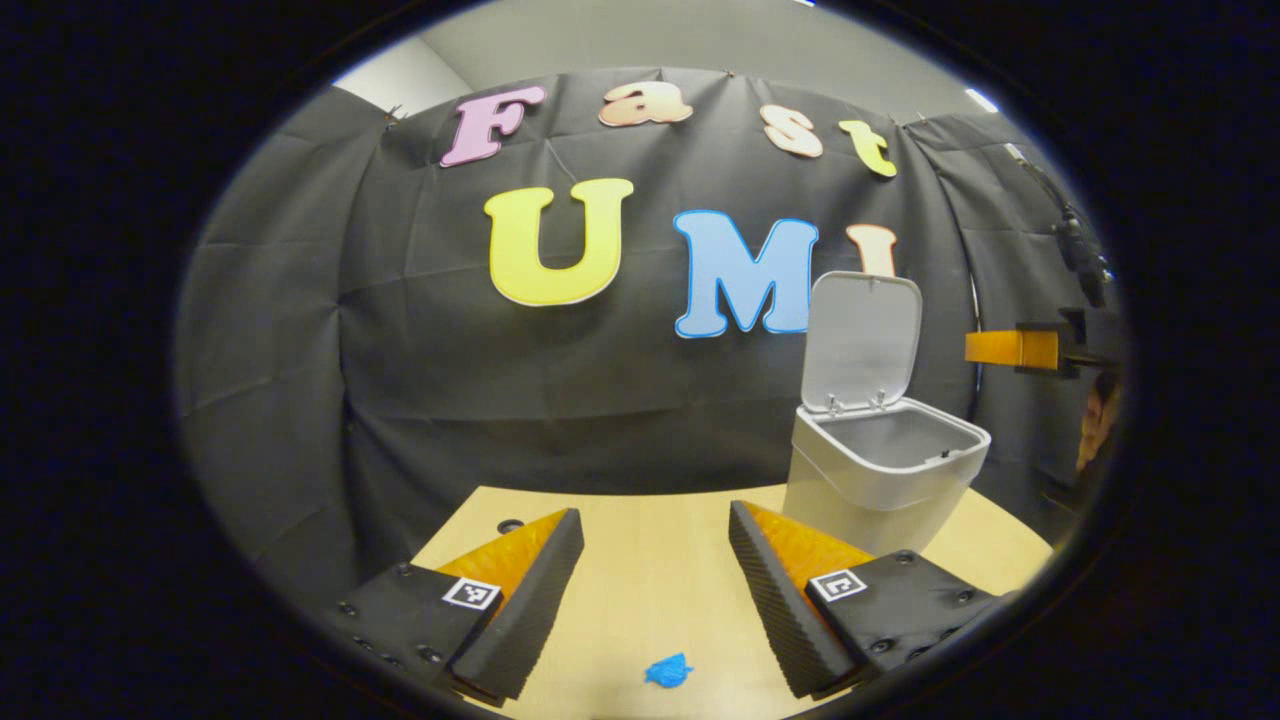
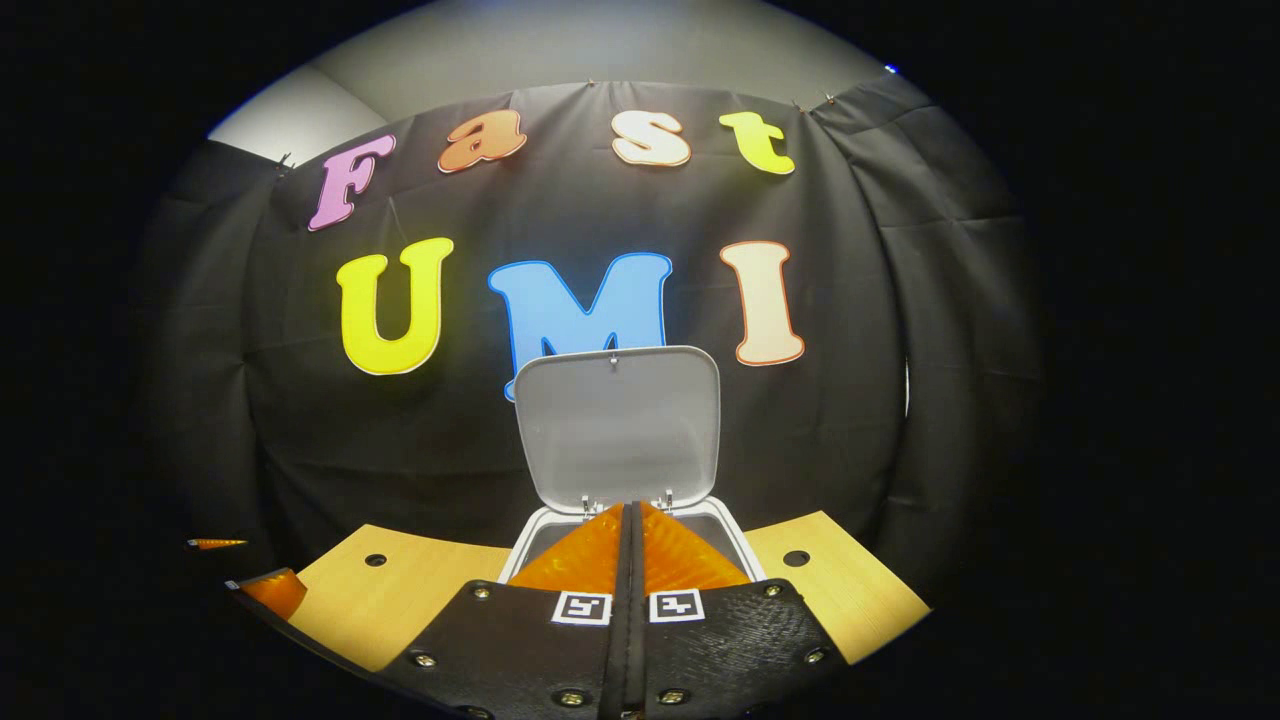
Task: Press the lid of the desktop garbage bin to open it, pick up the crumpled paper on the desktop and throw it into the bin, then pick up the pop can on the desktop and drop it into the bin, and finally close the garbage bin lid.
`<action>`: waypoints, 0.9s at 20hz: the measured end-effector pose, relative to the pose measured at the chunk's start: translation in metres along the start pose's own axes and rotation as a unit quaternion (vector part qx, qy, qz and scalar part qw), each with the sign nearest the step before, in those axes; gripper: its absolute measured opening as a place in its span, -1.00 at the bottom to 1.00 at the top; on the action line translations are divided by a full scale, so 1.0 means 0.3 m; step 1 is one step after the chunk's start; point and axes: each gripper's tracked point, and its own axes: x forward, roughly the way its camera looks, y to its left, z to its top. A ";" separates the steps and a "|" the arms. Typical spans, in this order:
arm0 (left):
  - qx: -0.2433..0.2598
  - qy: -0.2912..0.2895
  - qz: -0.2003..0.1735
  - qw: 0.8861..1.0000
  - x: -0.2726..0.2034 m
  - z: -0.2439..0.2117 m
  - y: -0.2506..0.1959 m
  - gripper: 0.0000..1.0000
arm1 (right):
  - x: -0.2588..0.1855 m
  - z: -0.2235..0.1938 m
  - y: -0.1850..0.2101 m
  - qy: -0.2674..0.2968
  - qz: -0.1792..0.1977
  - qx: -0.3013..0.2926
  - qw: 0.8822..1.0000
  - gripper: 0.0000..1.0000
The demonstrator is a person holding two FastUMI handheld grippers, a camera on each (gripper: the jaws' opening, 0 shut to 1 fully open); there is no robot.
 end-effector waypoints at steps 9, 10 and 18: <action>-0.005 0.076 -0.024 0.997 0.098 -0.299 -0.037 0.94 | -0.029 -0.027 -0.017 0.017 -0.005 -0.013 1.000 -1.00; -0.003 0.085 -0.027 0.996 0.100 -0.337 -0.039 1.00 | -0.032 -0.031 -0.024 0.019 -0.007 -0.014 1.000 -1.00; 0.004 0.192 -0.051 0.980 0.165 -0.716 -0.075 0.94 | -0.047 -0.076 -0.077 0.040 -0.025 -0.018 0.999 -1.00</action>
